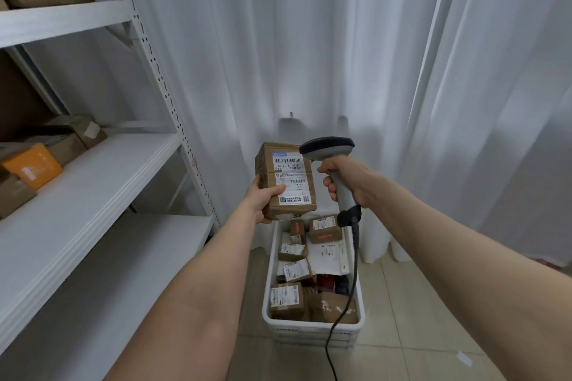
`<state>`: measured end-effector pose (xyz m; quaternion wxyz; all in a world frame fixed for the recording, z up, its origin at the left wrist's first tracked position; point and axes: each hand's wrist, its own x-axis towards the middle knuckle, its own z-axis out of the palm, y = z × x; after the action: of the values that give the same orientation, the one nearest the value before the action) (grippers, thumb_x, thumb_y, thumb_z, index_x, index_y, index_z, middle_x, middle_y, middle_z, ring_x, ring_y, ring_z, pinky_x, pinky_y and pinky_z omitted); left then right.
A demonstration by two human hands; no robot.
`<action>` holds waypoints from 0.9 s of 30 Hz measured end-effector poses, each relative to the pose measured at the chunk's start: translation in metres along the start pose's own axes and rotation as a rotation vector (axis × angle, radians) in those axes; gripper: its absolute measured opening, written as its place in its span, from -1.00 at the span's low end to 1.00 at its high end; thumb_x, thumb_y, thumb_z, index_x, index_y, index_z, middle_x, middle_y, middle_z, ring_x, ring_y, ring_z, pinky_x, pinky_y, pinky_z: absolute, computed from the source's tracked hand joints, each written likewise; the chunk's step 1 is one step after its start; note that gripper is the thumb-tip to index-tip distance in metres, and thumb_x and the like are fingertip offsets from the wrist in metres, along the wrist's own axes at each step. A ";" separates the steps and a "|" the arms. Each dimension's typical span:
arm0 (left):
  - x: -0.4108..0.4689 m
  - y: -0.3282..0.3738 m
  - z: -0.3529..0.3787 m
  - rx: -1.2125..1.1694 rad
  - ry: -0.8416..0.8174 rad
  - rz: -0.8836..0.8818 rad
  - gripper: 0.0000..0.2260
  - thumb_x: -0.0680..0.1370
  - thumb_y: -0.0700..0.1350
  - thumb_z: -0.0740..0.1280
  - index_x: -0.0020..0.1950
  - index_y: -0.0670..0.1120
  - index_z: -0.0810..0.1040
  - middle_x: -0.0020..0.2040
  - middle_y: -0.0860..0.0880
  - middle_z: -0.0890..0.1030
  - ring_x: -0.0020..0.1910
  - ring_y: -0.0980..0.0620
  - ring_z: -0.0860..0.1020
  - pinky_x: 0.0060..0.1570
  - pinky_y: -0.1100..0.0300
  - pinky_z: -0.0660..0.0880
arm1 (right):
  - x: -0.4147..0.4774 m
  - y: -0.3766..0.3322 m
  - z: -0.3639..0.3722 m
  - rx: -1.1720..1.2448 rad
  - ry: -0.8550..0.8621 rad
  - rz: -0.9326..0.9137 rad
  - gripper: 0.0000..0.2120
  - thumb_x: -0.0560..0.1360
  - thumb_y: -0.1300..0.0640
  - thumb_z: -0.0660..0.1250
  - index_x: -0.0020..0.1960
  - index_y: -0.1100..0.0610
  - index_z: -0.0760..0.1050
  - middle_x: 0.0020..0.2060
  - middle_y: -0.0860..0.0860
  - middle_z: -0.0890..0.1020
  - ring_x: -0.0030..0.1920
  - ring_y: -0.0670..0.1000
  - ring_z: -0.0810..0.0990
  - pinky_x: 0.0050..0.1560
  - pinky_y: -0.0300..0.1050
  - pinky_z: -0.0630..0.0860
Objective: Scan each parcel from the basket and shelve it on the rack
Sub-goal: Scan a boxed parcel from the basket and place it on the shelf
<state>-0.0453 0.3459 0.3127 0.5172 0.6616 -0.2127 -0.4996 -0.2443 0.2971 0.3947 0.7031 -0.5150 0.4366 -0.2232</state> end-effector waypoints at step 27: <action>-0.232 -0.030 -0.173 -0.044 0.365 0.017 -0.41 0.41 0.12 0.47 0.39 0.09 0.37 0.27 -0.09 0.51 0.23 -0.13 0.45 0.02 -0.25 0.54 | -0.079 0.054 0.202 0.138 -0.268 0.012 -0.74 0.46 0.28 0.44 0.11 0.17 0.46 -0.10 0.15 0.66 -0.14 0.13 0.65 -0.27 -0.04 0.58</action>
<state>0.0049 0.6238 0.3821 0.5660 0.7279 -0.1097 -0.3712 -0.1219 0.4845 0.3932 0.7901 -0.4879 0.3258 -0.1777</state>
